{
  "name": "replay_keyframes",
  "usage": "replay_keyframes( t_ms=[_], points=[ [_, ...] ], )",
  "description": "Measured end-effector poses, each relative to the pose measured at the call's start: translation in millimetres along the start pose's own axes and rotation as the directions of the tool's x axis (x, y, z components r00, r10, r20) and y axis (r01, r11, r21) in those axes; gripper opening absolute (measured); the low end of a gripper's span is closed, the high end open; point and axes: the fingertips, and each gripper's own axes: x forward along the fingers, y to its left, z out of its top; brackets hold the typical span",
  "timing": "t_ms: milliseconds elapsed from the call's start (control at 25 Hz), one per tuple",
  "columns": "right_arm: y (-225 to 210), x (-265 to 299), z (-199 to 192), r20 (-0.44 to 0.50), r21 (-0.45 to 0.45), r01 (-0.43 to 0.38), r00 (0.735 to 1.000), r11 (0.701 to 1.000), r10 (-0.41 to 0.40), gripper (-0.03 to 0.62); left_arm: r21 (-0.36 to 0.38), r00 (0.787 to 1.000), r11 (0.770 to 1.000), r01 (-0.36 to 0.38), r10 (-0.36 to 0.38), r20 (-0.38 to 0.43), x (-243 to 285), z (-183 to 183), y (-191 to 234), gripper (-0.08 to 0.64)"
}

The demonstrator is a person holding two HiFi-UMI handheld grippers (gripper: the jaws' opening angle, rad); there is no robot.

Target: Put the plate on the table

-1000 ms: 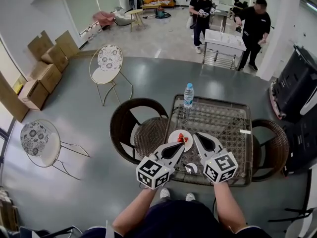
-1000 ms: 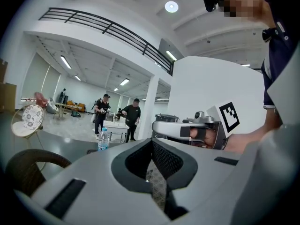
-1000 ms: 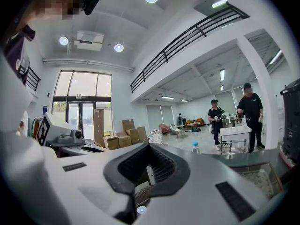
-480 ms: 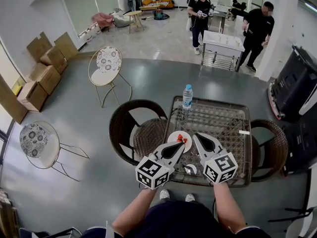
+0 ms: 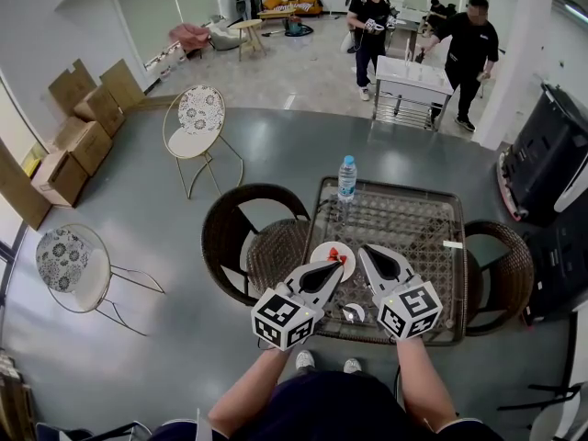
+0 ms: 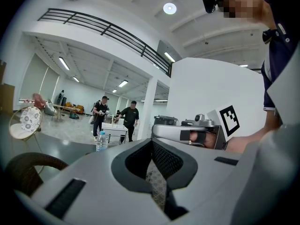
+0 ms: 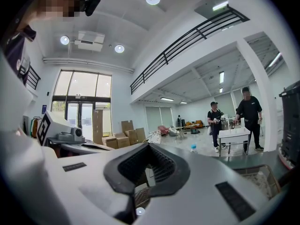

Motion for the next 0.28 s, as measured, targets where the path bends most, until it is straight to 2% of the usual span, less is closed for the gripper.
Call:
replay_keyframes(
  t_ms=[280],
  points=[
    [-1.2,0.0,-1.2,0.000,0.000,0.001,1.000,1.000,-0.001,0.006,-0.004,1.000,1.000,0.002,-0.002,0.001,1.1,-2.0,0.5,0.006]
  ],
)
